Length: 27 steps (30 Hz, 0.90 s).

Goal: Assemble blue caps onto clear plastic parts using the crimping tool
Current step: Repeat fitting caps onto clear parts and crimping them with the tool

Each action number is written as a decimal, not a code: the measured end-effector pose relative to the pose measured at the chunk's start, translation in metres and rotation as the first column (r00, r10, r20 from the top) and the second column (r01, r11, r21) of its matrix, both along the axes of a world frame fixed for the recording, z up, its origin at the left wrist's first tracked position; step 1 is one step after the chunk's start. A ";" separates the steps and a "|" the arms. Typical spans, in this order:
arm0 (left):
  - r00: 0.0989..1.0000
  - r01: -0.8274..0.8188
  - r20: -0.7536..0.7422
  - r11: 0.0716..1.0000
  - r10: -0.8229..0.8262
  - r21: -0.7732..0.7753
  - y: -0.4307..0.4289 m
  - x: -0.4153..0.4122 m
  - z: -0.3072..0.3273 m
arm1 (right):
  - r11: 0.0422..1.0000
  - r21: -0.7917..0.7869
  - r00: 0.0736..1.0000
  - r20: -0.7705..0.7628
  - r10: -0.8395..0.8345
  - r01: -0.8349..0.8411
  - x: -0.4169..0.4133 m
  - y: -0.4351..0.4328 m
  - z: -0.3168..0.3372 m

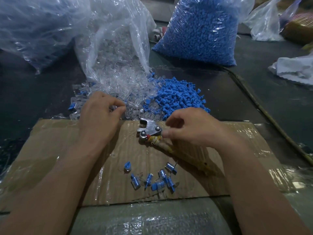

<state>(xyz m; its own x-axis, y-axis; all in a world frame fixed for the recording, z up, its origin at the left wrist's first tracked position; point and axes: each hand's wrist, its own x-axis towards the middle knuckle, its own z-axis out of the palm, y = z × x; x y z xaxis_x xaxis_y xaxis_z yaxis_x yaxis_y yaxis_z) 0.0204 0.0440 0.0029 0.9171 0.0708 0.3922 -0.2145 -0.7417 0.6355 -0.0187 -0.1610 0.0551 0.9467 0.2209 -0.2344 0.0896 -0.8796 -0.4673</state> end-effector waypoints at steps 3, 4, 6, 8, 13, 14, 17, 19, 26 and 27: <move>1.000 0.012 -0.003 0.952 -0.013 -0.306 -0.003 -0.007 0.006 | 0.985 0.064 0.965 0.197 -0.172 0.163 0.008 -0.010 -0.004; 0.999 0.008 -0.032 0.928 -0.022 -0.372 -0.005 -0.010 0.009 | 0.971 0.077 0.936 0.259 -0.239 0.227 0.011 -0.014 -0.007; 0.993 0.015 -0.097 0.878 -0.069 -0.478 -0.008 -0.012 0.013 | 0.943 0.087 0.884 0.329 -0.331 0.321 0.016 -0.021 -0.012; 0.981 0.039 -0.137 0.829 -0.138 -0.558 -0.012 -0.015 0.017 | 0.932 0.088 0.871 0.335 -0.360 0.352 0.019 -0.025 -0.017; 0.960 0.084 -0.156 0.772 -0.232 -0.630 -0.016 -0.021 0.024 | 0.963 0.038 0.916 0.301 -0.266 0.267 0.021 -0.020 -0.025; 0.957 0.093 -0.153 0.764 -0.244 -0.639 -0.015 -0.021 0.024 | 0.967 0.018 0.922 0.296 -0.249 0.255 0.021 -0.019 -0.025; 0.943 0.098 -0.175 0.740 -0.282 -0.666 -0.014 -0.021 0.025 | 0.977 -0.031 0.950 0.242 -0.198 0.211 0.021 -0.016 -0.026; 0.928 0.084 -0.205 0.708 -0.312 -0.701 -0.014 -0.021 0.025 | 0.981 -0.049 0.960 0.220 -0.173 0.188 0.021 -0.013 -0.026; 0.891 0.114 -0.250 0.719 -0.380 -0.685 -0.014 -0.024 0.029 | 0.987 -0.038 0.962 0.233 -0.141 0.154 0.021 -0.011 -0.027; 0.876 0.107 -0.268 0.703 -0.402 -0.703 -0.015 -0.025 0.030 | 0.988 -0.041 0.962 0.238 -0.138 0.152 0.021 -0.011 -0.026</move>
